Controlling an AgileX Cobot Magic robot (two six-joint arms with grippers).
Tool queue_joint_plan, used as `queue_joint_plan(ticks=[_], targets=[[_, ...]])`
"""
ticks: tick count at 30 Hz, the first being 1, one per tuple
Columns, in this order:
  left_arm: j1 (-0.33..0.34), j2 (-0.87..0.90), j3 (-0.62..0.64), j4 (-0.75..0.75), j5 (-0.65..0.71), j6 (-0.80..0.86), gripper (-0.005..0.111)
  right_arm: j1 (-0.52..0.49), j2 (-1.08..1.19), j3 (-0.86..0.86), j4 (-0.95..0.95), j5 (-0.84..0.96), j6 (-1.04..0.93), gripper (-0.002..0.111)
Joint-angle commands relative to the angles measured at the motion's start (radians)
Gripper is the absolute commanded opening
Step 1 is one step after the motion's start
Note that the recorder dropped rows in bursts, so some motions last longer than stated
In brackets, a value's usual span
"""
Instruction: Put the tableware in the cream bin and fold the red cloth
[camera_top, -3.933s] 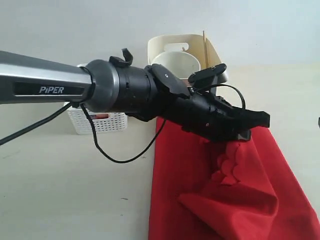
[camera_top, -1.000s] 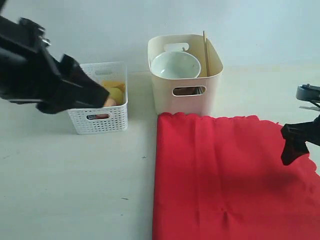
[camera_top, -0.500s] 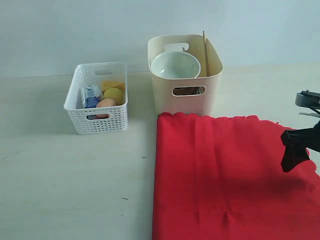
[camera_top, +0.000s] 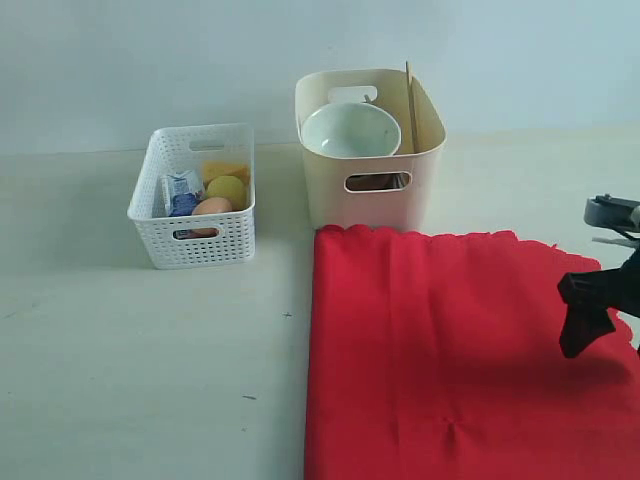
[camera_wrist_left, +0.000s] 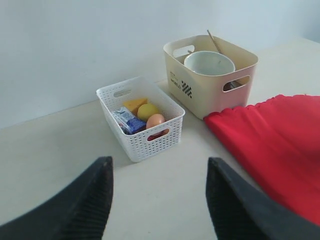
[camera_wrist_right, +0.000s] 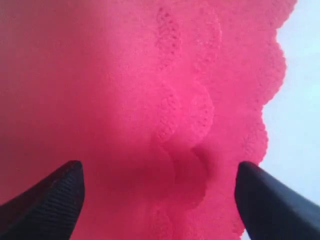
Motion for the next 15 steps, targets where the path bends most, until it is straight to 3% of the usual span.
queue_joint_plan(ticks=[1, 11, 15], targets=[[0.003, -0.012, 0.082, 0.018, -0.144, -0.019, 0.054, -0.004, 0.054, 0.005, 0.016, 0.0, -0.032, 0.079], [0.003, -0.01, 0.263, 0.018, -0.44, -0.093, 0.054, -0.004, 0.066, 0.003, 0.136, 0.017, -0.176, 0.078], [0.003, -0.01, 0.313, 0.026, -0.455, -0.093, 0.054, -0.004, 0.066, 0.003, 0.163, 0.034, -0.217, 0.078]])
